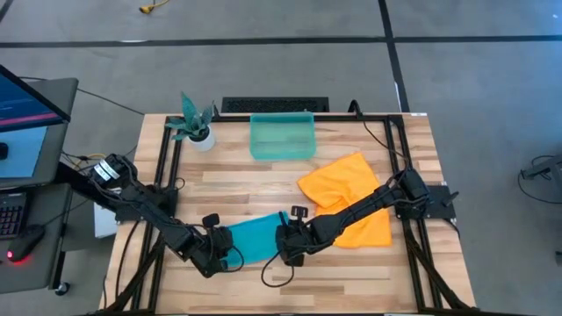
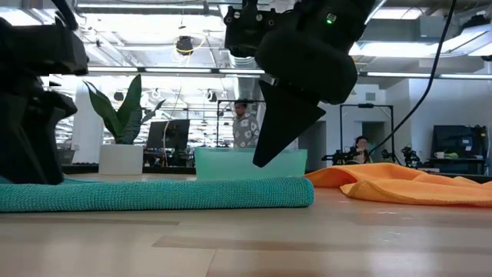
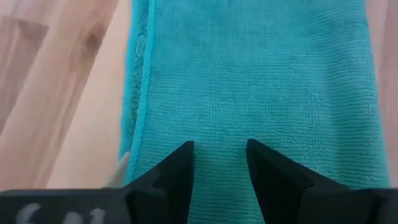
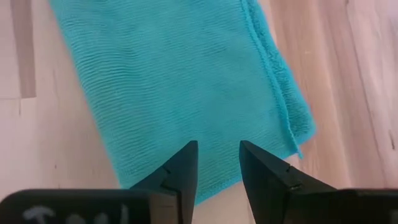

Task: Roll microfiber towels into tight, uniform cylinder then place into a basket
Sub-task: Roll the blue microfiber cloth

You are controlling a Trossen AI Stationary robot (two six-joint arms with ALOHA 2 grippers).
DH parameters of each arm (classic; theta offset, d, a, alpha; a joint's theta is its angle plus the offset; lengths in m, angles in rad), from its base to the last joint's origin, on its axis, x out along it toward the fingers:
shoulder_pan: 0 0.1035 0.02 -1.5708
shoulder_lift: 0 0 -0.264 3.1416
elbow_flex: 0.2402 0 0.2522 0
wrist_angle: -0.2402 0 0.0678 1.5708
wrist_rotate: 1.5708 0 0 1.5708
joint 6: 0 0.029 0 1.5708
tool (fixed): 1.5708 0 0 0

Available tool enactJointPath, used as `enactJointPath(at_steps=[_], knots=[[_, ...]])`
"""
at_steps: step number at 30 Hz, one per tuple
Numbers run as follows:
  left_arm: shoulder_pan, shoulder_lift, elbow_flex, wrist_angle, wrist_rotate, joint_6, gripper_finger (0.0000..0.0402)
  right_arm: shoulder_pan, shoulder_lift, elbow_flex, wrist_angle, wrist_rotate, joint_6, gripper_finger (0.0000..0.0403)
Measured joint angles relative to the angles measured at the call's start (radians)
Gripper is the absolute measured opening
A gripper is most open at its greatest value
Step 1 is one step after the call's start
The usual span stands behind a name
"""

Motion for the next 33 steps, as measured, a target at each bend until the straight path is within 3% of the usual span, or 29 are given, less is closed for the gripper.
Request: enactJointPath(at_steps=[14, 21, 30, 33], knots=[[0.015, -0.002, -0.038, 0.079, 0.037, -0.015, 0.0139, -0.001, 0.0, 0.0, 0.022, -0.121, -0.002, 0.0141], [0.015, -0.002, -0.038, 0.08, 0.038, 0.002, 0.0139, -0.003, 0.001, -0.075, 0.132, -0.197, -0.033, 0.0141], [0.015, -0.003, -0.038, 0.08, 0.053, 0.002, 0.0139, -0.042, 0.001, -0.116, 0.146, -0.188, 0.002, 0.0141], [0.014, -0.003, -0.033, 0.08, 0.071, -0.009, 0.0139, -0.072, -0.001, -0.125, 0.147, -0.136, -0.057, 0.0141]])
